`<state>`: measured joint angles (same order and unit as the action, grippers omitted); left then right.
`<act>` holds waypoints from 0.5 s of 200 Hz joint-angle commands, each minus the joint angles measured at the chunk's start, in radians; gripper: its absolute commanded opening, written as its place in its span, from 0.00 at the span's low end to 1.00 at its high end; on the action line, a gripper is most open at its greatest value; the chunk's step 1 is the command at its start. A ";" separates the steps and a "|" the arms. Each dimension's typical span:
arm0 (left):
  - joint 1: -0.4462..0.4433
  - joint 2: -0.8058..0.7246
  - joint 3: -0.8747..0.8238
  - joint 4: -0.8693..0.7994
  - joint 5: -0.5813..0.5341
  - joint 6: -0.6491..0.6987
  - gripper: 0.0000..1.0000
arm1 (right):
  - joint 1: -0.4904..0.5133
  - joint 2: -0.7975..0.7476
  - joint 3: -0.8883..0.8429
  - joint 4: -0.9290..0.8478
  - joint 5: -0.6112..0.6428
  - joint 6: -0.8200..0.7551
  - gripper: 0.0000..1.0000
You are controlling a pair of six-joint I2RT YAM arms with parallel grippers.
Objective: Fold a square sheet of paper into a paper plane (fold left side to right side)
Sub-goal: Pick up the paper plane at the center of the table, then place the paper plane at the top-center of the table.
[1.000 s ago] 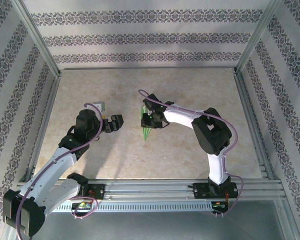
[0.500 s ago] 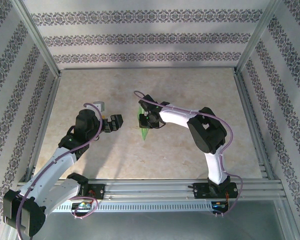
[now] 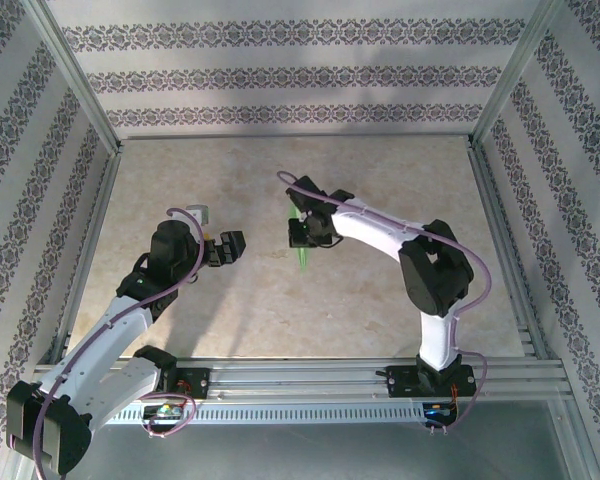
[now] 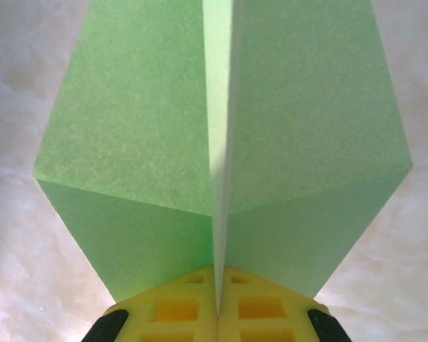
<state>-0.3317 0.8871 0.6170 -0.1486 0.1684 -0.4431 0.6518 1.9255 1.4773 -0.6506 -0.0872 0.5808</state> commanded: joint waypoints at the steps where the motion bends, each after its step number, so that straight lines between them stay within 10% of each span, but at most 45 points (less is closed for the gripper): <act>1: 0.019 -0.015 -0.010 -0.002 0.016 0.022 0.97 | -0.046 0.014 0.061 -0.154 0.055 -0.074 0.02; 100: 0.021 0.018 0.000 -0.019 0.053 0.020 0.97 | -0.099 0.254 0.266 -0.242 0.126 -0.056 0.05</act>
<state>-0.3305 0.8986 0.6170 -0.1493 0.1917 -0.4370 0.5522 2.1475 1.6936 -0.8539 0.0032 0.5095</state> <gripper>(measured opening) 0.975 0.055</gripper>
